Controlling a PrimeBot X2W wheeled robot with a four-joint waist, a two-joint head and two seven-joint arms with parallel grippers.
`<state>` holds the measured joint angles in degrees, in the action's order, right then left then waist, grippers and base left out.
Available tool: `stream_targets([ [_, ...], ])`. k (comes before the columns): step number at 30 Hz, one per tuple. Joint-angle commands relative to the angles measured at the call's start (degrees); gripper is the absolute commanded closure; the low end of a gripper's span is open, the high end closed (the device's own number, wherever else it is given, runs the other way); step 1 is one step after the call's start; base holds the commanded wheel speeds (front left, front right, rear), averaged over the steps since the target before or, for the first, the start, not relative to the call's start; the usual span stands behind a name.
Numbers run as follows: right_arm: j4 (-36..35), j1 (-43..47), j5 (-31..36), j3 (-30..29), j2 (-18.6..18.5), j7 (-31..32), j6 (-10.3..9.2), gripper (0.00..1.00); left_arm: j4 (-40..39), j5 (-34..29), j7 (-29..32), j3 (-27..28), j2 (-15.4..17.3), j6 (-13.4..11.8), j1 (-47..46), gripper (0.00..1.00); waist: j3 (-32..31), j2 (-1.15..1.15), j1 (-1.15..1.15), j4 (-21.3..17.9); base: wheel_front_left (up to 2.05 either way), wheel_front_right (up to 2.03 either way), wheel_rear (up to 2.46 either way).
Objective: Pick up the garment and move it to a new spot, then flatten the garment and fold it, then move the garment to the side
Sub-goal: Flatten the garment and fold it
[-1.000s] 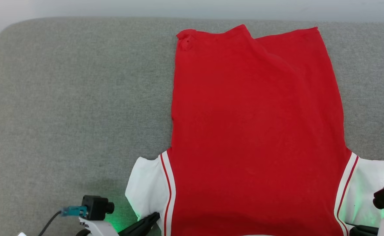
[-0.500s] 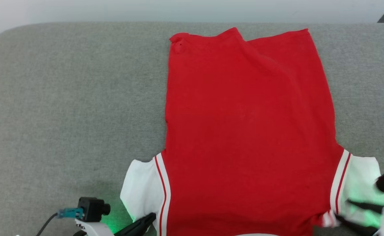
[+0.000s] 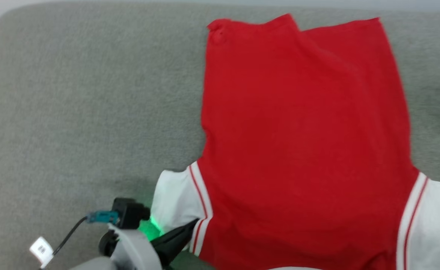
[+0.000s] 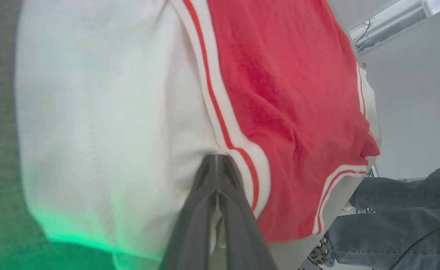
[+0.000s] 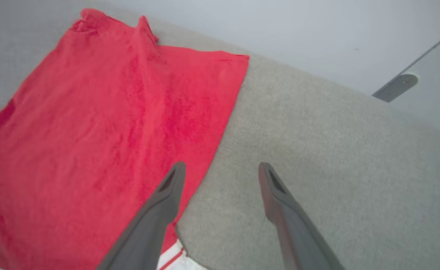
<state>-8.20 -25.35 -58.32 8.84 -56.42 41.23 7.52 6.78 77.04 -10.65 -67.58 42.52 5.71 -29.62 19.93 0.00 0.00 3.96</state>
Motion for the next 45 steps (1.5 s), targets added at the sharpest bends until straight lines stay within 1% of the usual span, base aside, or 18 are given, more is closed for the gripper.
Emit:
stream_targets([
  [1, 2.9, -5.4, 2.2, 0.9, 2.4, 2.7, -0.05, 0.00, 0.4, -0.9, 0.6, 0.0, -1.4, 0.0, -1.8, 1.00, 4.1, 0.00, 0.00, 4.1, 0.00, 0.00, 0.00],
  [3, 7.4, -12.0, 4.8, 2.4, 5.0, 6.5, -0.05, 0.00, 0.4, -1.6, 1.2, -0.2, -2.3, 0.2, -3.3, 1.00, 5.6, 0.00, 0.00, 5.7, 0.00, 0.00, 0.00],
  [7, 17.0, -22.5, 10.2, 4.7, 8.7, 12.3, -0.05, 0.00, 0.8, -2.9, 2.0, -0.6, -4.4, 0.5, -5.6, 1.00, 8.2, 0.00, 0.00, 9.4, 0.00, 0.00, 0.00],
  [10, 24.1, -28.5, 13.3, 4.9, 11.3, 13.7, -0.05, 0.00, 0.8, -3.6, 2.3, -0.8, -5.4, 0.8, -6.8, 1.00, 9.8, 0.00, 0.00, 11.7, 0.00, 0.00, 0.00],
  [13, 30.8, -33.4, 16.7, 5.5, 13.1, 14.6, -0.06, 0.00, 1.0, -4.2, 2.3, -1.1, -5.9, 0.9, -7.7, 1.00, 11.4, 0.00, 0.00, 13.5, 0.00, 0.00, 0.00],
  [16, 36.4, -37.2, 19.3, 6.4, 14.0, 15.2, -0.06, 0.00, 1.3, -4.4, 2.4, -1.5, -6.3, 0.9, -7.9, 1.00, 12.6, 0.00, 0.00, 14.8, 0.00, 0.00, 0.00],
  [19, 40.6, -40.3, 20.3, 6.9, 14.7, 15.1, -0.06, 0.00, 1.6, -4.4, 2.2, -1.8, -6.3, 1.1, -7.9, 1.00, 13.7, 0.00, 0.00, 15.7, 0.00, 0.00, 0.00],
  [23, 44.1, -43.1, 21.2, 8.8, 14.9, 16.2, -0.05, 0.00, 2.2, -4.6, 2.1, -2.1, -6.4, 1.0, -8.5, 1.00, 15.1, 0.00, 0.00, 16.2, 0.00, 0.00, 0.00],
  [28, 47.1, -44.4, 21.0, 11.3, 15.5, 17.8, -0.05, 0.00, 3.1, -4.4, 1.6, -2.0, -7.1, 0.9, -9.6, 1.00, 16.2, 0.00, 0.00, 16.1, 0.00, 0.00, 0.00],
  [29, 47.4, -44.4, 20.9, 11.6, 15.6, 17.8, -0.06, 0.51, 3.4, -4.4, 1.5, -2.1, -7.4, 0.8, -9.9, 1.00, 16.3, 0.00, 0.00, 16.0, 0.00, 0.00, 0.00],
  [30, 47.7, -44.5, 20.8, 12.0, 15.6, 17.6, -0.05, 0.85, 3.7, -4.5, 1.3, -2.1, -7.6, 0.8, -10.1, 1.00, 16.4, 0.00, 0.00, 15.9, 0.00, 0.00, 0.00],
  [31, 48.0, -44.6, 20.5, 12.3, 15.7, 17.4, -0.05, 1.00, 4.1, -4.5, 1.3, -2.1, -7.9, 0.8, -10.3, 1.00, 16.4, 0.00, 0.00, 15.8, 0.00, 0.00, 0.00],
  [35, 48.4, -44.7, 19.0, 12.5, 15.6, 16.7, -0.05, 1.00, 4.8, -4.4, 0.7, -2.1, -8.1, 0.8, -10.6, 1.00, 16.0, 0.00, 0.00, 14.8, 0.00, 0.00, 0.00],
  [39, 47.2, -44.2, 17.1, 13.0, 14.5, 15.0, -0.06, 1.00, 4.9, -4.0, -0.7, -1.3, -7.2, 0.8, -10.5, 1.00, 14.7, 0.00, 0.00, 13.1, 0.00, 0.00, 0.00],
  [42, 44.8, -42.1, 15.0, 14.3, 13.0, 13.4, -0.06, 1.00, 5.3, -4.1, -1.4, -0.9, -6.4, 0.8, -10.2, 1.00, 12.9, 0.00, 0.00, 11.7, 0.00, 0.00, 0.00],
  [45, 40.9, -37.8, 12.6, 16.3, 10.7, 11.7, -0.06, 1.00, 5.8, -3.3, -2.2, -0.2, -5.7, 0.8, -9.0, 1.00, 10.5, 0.00, 0.00, 10.0, 0.00, 0.00, 0.00],
])
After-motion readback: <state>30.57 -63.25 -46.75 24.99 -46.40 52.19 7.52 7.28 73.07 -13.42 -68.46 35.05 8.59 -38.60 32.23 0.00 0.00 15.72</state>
